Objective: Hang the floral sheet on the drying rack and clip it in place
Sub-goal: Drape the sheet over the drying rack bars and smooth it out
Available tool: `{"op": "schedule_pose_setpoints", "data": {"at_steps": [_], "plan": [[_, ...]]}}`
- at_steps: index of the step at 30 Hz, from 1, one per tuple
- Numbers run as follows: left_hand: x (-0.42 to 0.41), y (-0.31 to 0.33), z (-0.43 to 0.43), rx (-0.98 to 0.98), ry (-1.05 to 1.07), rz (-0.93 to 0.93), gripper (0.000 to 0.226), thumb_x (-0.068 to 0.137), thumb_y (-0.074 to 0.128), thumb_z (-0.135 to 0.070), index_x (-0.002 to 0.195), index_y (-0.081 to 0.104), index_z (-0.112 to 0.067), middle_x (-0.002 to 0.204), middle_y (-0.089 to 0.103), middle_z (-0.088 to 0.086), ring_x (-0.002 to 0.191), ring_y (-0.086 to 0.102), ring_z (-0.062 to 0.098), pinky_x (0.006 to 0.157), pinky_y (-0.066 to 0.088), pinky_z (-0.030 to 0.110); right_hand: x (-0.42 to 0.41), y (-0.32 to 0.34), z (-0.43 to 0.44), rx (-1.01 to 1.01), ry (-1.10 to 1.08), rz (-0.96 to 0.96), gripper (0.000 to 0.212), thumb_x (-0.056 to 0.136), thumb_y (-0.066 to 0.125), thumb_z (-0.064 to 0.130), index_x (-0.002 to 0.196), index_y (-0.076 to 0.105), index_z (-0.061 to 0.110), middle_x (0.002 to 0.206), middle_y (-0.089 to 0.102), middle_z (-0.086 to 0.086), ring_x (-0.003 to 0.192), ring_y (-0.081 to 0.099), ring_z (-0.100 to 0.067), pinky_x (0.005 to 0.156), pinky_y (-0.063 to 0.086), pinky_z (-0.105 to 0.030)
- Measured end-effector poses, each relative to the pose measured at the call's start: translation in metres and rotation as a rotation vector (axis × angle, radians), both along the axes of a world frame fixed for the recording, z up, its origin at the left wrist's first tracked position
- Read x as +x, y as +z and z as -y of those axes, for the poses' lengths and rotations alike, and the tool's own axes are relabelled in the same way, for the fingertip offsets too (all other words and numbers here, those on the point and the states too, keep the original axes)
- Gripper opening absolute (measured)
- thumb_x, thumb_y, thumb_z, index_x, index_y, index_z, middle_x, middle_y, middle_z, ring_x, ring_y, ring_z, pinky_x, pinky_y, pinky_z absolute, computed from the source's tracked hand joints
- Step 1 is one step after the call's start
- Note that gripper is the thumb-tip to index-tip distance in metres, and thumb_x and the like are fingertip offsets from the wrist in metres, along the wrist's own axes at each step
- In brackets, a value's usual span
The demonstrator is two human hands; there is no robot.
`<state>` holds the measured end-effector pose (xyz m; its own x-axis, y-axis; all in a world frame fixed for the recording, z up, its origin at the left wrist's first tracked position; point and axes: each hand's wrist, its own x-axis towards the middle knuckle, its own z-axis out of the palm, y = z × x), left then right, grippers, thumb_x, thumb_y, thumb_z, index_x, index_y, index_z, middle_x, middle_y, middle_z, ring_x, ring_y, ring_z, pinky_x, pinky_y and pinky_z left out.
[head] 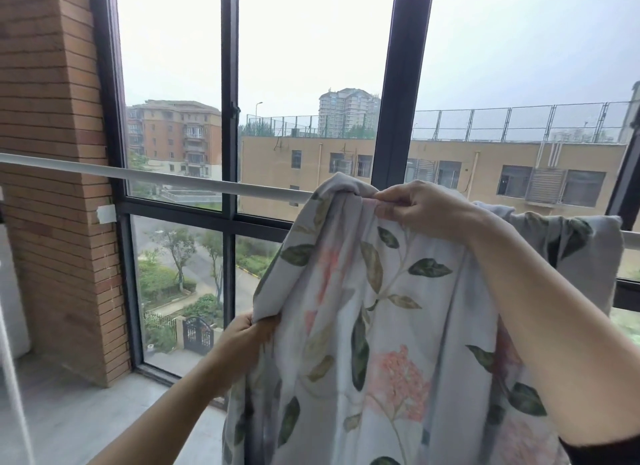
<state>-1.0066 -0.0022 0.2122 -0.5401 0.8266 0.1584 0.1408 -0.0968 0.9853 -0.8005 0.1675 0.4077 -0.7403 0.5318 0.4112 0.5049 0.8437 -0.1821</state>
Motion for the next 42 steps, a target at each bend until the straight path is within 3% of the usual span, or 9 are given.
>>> {"op": "schedule_pose_setpoints", "data": {"at_steps": [4,7,11,19,25,31,34,38,42], "plan": [[-0.007,0.031,0.029,0.067,-0.026,0.006,0.019,0.088,0.064,-0.024,0.085,0.064,-0.005,0.064,0.071,0.003,0.056,0.066,0.016,0.050,0.053,0.022,0.000,0.000,-0.002,-0.037,0.027,-0.008,0.031,0.088,0.051,0.060,0.117,0.058,0.055,0.104,0.067,0.023,0.099,0.062,-0.006,0.090,0.051,-0.038],[-0.007,0.044,0.044,-0.067,-0.166,-0.262,0.042,0.062,0.083,-0.042,0.092,0.069,-0.016,0.081,0.075,0.001,0.073,0.071,0.013,0.064,0.055,0.023,0.000,0.001,0.002,-0.042,0.023,-0.008,0.029,0.088,0.052,0.059,0.116,0.059,0.055,0.103,0.068,0.022,0.098,0.062,-0.007,0.090,0.051,-0.038],[-0.006,0.041,0.039,-0.229,-0.008,-0.544,0.022,0.072,0.082,-0.030,0.086,0.071,-0.017,0.080,0.073,0.002,0.072,0.066,0.012,0.069,0.052,0.027,-0.001,0.001,0.008,-0.030,0.017,-0.001,0.030,0.087,0.051,0.061,0.116,0.059,0.056,0.103,0.067,0.023,0.097,0.062,-0.006,0.089,0.051,-0.038],[-0.014,0.054,0.042,-0.104,-0.048,-0.203,0.053,0.068,0.071,-0.061,0.093,0.069,-0.015,0.085,0.061,0.009,0.076,0.054,0.025,0.075,0.042,0.039,0.008,0.003,0.013,0.019,-0.015,0.019,0.030,0.088,0.046,0.065,0.115,0.057,0.058,0.097,0.065,0.027,0.094,0.061,-0.006,0.083,0.051,-0.034],[-0.010,0.133,0.027,0.186,0.093,-0.372,0.018,0.092,0.057,-0.030,0.089,0.068,-0.016,0.082,0.072,0.000,0.080,0.070,0.018,0.073,0.057,0.026,0.008,0.001,0.012,0.017,-0.014,0.002,0.031,0.089,0.047,0.063,0.115,0.060,0.053,0.100,0.066,0.024,0.093,0.061,-0.009,0.082,0.053,-0.035],[-0.005,0.222,-0.021,0.328,0.315,-0.813,0.054,0.090,0.053,-0.053,0.129,0.048,-0.017,0.101,0.059,-0.007,0.093,0.058,0.014,0.076,0.050,0.029,0.021,-0.006,0.002,0.064,-0.155,-0.282,0.039,0.096,0.048,0.032,0.060,0.060,0.022,0.067,0.064,0.001,0.068,0.061,-0.024,0.063,0.052,-0.035],[0.002,0.245,-0.064,0.211,0.323,-0.901,0.056,0.088,0.051,-0.059,0.121,0.044,-0.014,0.092,0.055,-0.011,0.087,0.058,0.015,0.068,0.049,0.030,0.033,-0.002,-0.016,0.069,-0.393,-0.354,0.037,0.091,0.045,0.016,0.055,0.050,0.015,0.070,0.060,-0.012,0.071,0.060,-0.032,0.062,0.046,-0.035],[0.001,0.227,-0.117,-0.249,0.264,-1.158,0.040,0.096,0.043,-0.050,0.131,0.046,-0.031,0.124,0.058,-0.004,0.095,0.059,0.016,0.079,0.052,0.031,0.039,0.004,-0.024,0.004,-0.520,-0.254,0.018,0.086,0.052,0.010,0.077,0.067,0.007,0.077,0.063,-0.010,0.074,0.059,-0.028,0.065,0.046,-0.032],[-0.001,0.222,-0.125,-0.551,0.231,-1.270,0.053,0.094,0.039,-0.058,0.111,0.061,-0.013,0.104,0.064,0.002,0.093,0.059,0.016,0.081,0.047,0.027,0.036,0.002,-0.022,0.002,-0.495,-0.235,0.020,0.086,0.051,0.013,0.088,0.071,0.014,0.094,0.069,-0.007,0.083,0.062,-0.025,0.074,0.051,-0.033]]}}
